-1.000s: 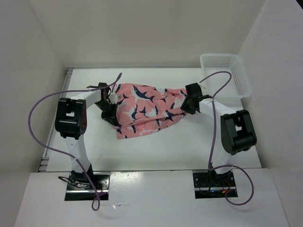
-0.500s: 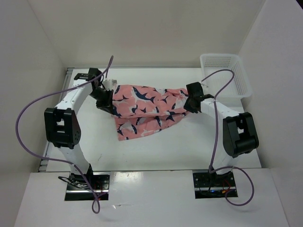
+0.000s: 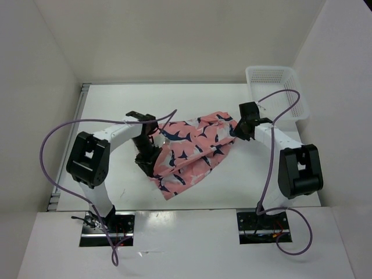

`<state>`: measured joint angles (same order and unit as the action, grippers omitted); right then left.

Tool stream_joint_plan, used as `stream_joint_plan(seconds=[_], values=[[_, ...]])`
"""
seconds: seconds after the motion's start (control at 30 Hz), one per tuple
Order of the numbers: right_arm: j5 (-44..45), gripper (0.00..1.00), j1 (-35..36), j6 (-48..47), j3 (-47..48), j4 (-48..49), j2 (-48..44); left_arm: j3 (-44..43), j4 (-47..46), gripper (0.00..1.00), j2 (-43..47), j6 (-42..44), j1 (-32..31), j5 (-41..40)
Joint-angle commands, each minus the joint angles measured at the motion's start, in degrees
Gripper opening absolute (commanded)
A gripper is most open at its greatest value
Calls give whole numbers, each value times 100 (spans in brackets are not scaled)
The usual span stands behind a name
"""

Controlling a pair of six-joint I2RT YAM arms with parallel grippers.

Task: Fold and stack the shorts
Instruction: Fold the shorts

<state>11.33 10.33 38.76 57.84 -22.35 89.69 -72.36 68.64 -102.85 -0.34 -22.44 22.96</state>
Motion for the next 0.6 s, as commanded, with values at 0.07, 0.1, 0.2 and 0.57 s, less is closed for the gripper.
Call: stream_joint_plan(seconds=[0.07,0.1,0.2,0.57], values=[[36,0,-145,61,16,231,49,-908,351,0,-86,34,-77,-11],[36,0,-145,61,16,231,-38,-1121,465,0,-86,34,-77,-11],[315,0,-145,-70,69,179,-277,-1597,580,0,36,34,-129,-11],[255,28,-294,-255,8,152,57,-42,220,33,-157,34,-2300,-20]])
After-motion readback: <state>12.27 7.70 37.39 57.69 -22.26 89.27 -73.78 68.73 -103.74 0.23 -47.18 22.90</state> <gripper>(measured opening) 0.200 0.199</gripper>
